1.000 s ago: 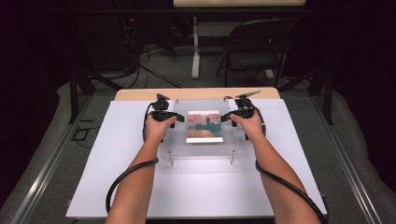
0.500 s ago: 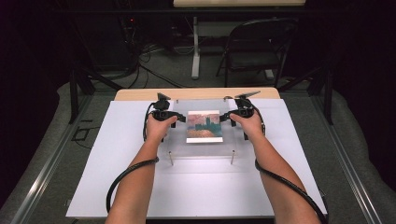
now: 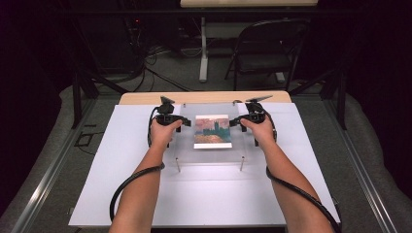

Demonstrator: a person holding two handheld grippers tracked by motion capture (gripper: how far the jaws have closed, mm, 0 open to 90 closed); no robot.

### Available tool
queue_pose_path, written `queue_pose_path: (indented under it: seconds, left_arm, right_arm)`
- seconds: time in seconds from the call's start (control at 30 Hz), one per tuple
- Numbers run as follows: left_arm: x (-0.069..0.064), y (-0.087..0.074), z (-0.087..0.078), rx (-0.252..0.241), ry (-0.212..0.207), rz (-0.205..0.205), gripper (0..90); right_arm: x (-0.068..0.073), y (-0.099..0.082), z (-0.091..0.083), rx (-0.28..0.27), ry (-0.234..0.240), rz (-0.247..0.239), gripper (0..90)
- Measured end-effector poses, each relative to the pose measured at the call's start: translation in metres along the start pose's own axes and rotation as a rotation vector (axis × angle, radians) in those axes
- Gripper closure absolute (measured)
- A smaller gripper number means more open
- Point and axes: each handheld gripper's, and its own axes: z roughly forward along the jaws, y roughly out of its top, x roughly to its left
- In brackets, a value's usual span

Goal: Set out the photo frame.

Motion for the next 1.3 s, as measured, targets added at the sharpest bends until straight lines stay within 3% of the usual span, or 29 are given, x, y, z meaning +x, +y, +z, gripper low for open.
queue_pose_path:
  seconds: [0.2, 0.33, 0.73, 1.0, 1.3]
  left_arm:
    - [-0.001, 0.001, -0.006, -0.014, -0.008, -0.003, 39.8]
    - [-0.003, 0.001, -0.014, -0.029, -0.015, 0.009, 41.9]
    - [-0.017, 0.000, -0.044, -0.068, -0.009, 0.079, 48.5]
    - [-0.019, -0.003, -0.053, -0.089, -0.016, 0.084, 52.0]
    - [-0.026, -0.005, -0.065, -0.094, -0.007, 0.124, 53.2]
  right_arm:
    - [0.003, 0.000, -0.005, -0.002, -0.003, -0.008, 39.6]
    - [0.005, 0.001, -0.010, -0.019, -0.003, -0.040, 41.0]
    - [0.027, 0.003, -0.041, -0.040, -0.038, -0.144, 43.6]
    - [0.033, 0.001, -0.050, -0.051, -0.045, -0.170, 44.9]
    - [0.039, -0.001, -0.061, -0.062, -0.049, -0.199, 47.4]
